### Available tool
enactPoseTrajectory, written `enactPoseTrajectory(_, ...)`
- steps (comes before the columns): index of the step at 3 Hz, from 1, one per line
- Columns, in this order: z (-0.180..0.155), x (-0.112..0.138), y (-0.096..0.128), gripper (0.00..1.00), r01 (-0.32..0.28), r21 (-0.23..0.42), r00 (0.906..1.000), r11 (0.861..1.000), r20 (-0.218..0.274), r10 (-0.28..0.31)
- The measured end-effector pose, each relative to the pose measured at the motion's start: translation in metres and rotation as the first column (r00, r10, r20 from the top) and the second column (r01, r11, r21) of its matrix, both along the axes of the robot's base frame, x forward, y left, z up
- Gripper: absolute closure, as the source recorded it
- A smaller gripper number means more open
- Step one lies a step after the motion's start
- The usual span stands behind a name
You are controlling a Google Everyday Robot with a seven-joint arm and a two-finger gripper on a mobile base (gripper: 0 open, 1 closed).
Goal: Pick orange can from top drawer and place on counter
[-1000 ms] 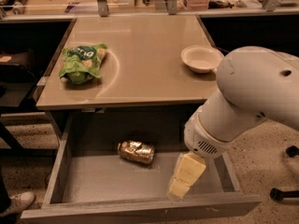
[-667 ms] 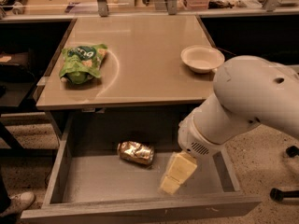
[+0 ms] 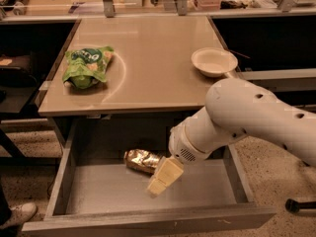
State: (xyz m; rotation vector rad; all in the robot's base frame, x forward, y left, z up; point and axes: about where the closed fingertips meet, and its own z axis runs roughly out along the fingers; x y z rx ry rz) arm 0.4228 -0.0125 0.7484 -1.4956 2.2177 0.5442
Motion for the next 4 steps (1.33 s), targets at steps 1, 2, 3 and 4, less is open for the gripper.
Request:
enactPoseTrajectory(1, -0.004, -0.003, 0.004, 0.0, -0.008, -0.012, 0.9999, 1.0, -0.006, 0.008)
enactPoseTrajectory(2, -0.036, 0.001, 0.016, 0.0, -0.005, -0.012, 1.0, 1.0, -0.003, 0.005)
enactPoseTrajectory(3, -0.062, 0.027, 0.027, 0.0, 0.024, -0.007, 0.999, 1.0, 0.038, -0.024)
enactPoseTrajectory(4, -0.081, 0.049, 0.032, 0.0, 0.038, -0.01, 0.9972, 0.999, 0.064, -0.038)
